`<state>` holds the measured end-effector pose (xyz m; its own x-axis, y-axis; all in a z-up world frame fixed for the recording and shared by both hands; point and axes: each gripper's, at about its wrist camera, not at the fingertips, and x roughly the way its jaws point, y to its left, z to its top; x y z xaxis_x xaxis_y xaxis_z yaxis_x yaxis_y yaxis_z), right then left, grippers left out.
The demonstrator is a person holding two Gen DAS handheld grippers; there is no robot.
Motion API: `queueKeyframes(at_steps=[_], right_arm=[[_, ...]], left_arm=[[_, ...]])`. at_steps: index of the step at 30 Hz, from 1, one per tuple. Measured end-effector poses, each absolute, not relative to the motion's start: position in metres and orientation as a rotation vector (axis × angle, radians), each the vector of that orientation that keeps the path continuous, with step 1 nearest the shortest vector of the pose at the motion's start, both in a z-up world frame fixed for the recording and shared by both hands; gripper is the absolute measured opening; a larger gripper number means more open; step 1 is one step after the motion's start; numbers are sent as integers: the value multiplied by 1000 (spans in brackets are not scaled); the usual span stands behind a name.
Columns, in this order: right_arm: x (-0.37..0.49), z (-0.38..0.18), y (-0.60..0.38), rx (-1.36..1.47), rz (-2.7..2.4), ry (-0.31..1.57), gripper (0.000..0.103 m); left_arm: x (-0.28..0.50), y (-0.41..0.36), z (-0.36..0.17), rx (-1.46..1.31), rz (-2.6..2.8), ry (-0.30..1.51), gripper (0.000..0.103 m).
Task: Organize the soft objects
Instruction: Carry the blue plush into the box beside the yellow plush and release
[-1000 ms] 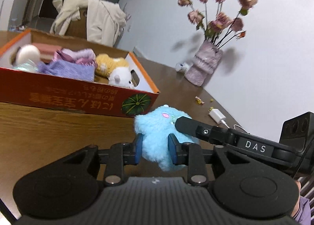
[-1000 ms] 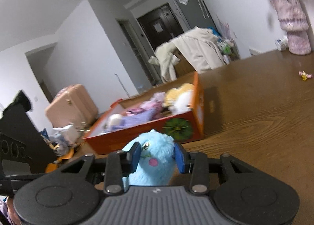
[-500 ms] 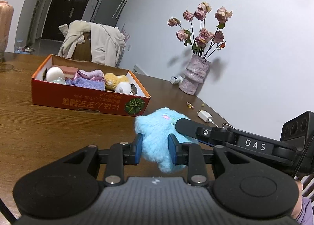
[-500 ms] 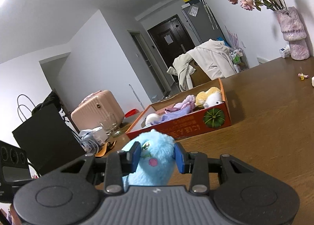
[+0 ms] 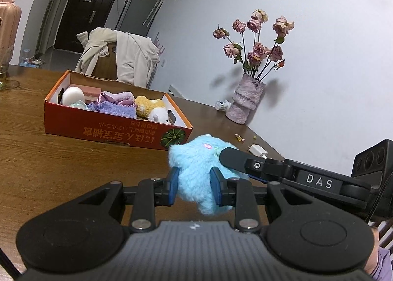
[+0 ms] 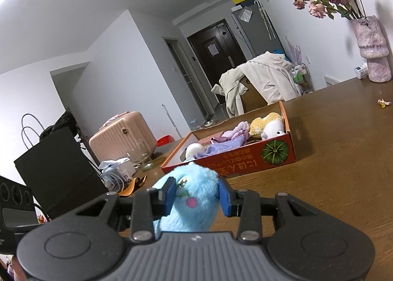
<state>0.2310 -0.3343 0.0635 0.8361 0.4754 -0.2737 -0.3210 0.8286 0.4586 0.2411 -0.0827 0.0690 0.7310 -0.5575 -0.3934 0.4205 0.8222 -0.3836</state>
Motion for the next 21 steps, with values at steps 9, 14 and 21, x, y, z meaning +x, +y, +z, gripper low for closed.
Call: queueKeyframes(at_steps=[9,14,21], right_arm=[[273,64,-336,404,422,415,36],[312,73,-342,404,401,405,36],[395,90,-345,349,329,417,36]], left_arm=[[285,-89,68,-276,-536,539,28],[334,-96,76,-276,-560,545,28],[429,-108,77,-339,-569,588,28]])
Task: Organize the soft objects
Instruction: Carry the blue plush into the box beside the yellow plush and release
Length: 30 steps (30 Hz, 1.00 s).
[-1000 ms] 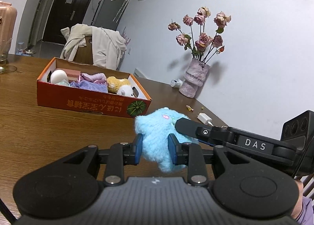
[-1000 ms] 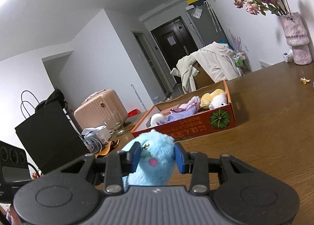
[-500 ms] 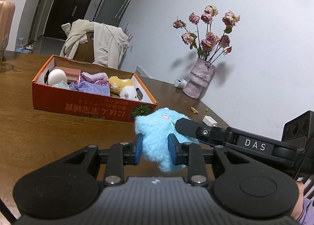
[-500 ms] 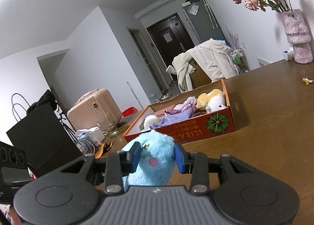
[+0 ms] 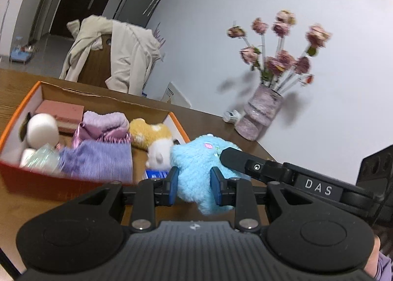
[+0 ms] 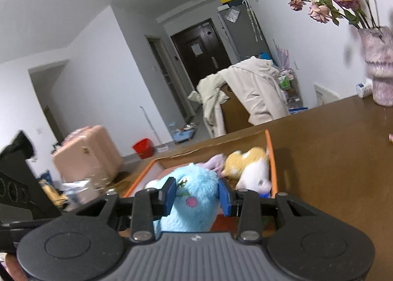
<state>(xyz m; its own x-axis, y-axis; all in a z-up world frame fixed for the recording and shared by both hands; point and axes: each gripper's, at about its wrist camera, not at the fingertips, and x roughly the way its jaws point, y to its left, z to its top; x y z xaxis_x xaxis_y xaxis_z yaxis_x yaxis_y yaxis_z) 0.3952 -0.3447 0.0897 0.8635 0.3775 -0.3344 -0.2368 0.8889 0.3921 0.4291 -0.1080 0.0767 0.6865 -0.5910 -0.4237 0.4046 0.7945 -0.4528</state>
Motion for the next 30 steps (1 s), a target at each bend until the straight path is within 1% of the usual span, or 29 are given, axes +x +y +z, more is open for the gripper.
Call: queueKeyframes(at_steps=[3,7,11,15,21,25,30], right_arm=[[437,88,-337,300,291,453,36],[499,71,-333,297,275,547,36],[551,47,-324,292,304,656,36],[577,35,-311,225,311,716,36],[596,19,-303,252,367,817,37],[597,17,-308,268,385,828,36],[590,24,-306,210,339,823,39]], left_arm=[[471,-112,66,-356,-545,629,28],[524,-109,38,-407,-509,698,28],[555,-104,20,-368,-450,750,27],[564,-106,13,-243,-426,767,27],[565,-103,2,-214,-402,782,27],[563,-99,5,-216,-391,780,27],[549,-93,23,-164,-380,731,28]])
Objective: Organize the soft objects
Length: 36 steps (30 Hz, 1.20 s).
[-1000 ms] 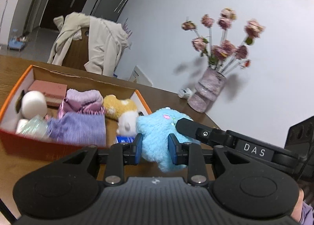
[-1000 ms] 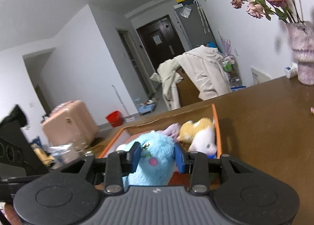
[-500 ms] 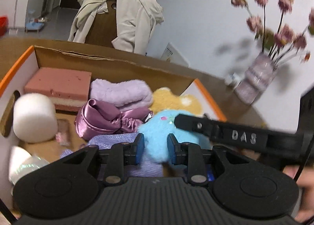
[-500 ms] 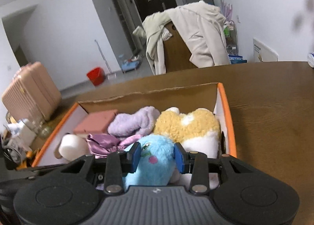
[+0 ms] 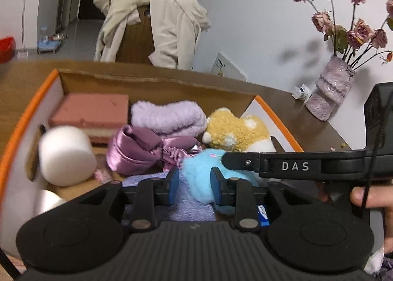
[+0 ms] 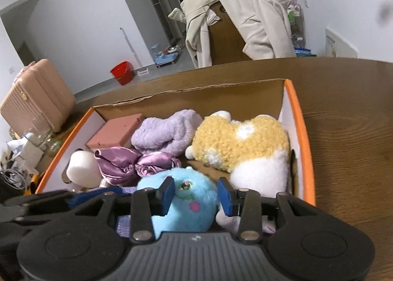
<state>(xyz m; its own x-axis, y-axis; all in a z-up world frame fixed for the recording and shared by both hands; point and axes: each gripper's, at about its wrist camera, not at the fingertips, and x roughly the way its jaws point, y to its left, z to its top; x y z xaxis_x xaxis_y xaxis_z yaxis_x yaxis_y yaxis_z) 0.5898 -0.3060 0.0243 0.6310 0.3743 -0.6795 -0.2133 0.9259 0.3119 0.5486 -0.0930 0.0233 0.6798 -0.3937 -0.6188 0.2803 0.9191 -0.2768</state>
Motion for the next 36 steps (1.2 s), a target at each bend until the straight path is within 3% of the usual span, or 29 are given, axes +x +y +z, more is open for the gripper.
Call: queueKeyframes(at_steps=[2,5,9,11,15,18,20,23,32,36], right_arm=[[585,29,-303,184,326,816,42],[571,44,-298,144,324,784,57],[547,78,-300,110,307,716,59],[534,94,-305,105,295,687,60],[505,119,-315,78,260,639,66],[483,130,-318,45,236,614,69],[473,134,-319,42,232,598,72],[458,137,-320,41,227,571,79],[435,141,-318,66,242,521,80],[414,134,-321,102,234,463,85]], left_arm=[[540,-87,33,-145,-367,706,29],[528,-76,49,-125,-343,679,30],[507,-62,73,-73,-311,630,35],[496,-57,83,-46,-312,617,43],[472,-46,97,2,-276,588,44],[453,-40,107,18,-244,554,57],[442,-37,112,23,-217,528,75],[430,-35,121,23,-208,497,79],[409,-36,136,19,-192,438,83],[387,-35,134,-4,-192,405,85]])
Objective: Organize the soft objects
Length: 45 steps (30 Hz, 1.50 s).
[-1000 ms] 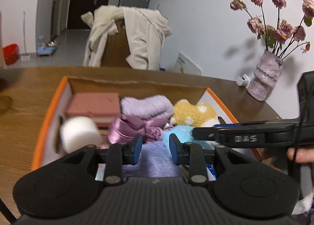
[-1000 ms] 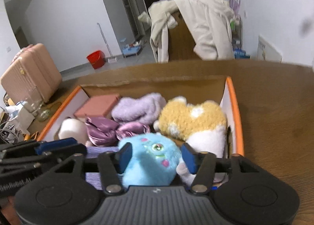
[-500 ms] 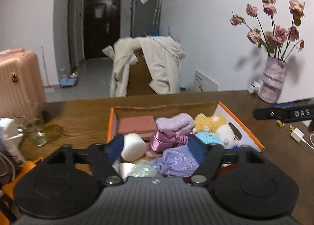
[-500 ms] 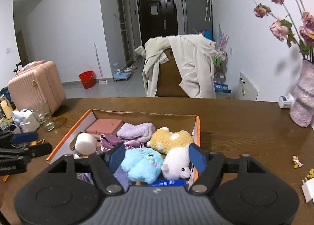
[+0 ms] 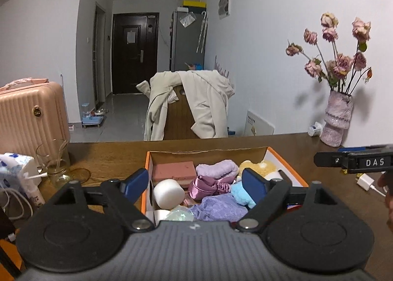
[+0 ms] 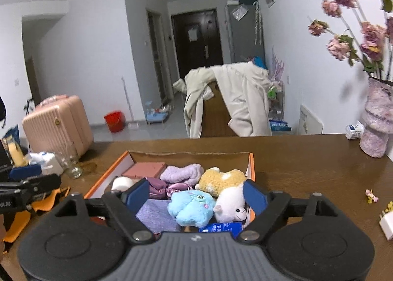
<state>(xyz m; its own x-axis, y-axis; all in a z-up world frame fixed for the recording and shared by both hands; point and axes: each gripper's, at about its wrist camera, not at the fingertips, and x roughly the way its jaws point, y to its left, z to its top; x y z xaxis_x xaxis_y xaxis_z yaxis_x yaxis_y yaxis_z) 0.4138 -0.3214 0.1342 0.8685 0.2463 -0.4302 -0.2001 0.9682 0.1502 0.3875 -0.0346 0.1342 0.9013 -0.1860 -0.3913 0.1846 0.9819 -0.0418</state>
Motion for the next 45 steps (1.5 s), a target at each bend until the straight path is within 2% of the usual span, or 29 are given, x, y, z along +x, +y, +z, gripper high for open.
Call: queueKeyframes(at_steps=[13,19,33,45], right_arm=[[298,86,-295,34,239,371,85],[231,67,-284,52,241,330,87],[95,24,-257,6,239,302,88],[39,1,-247,29,259,270,89]], left_arm=[[268,-18,96,0,-166,315,96],[209,-8,77,-23,-147,328,98],[72,-5,50,-11,-153,231,103],[31,-10,31,-4,-155,208,103]])
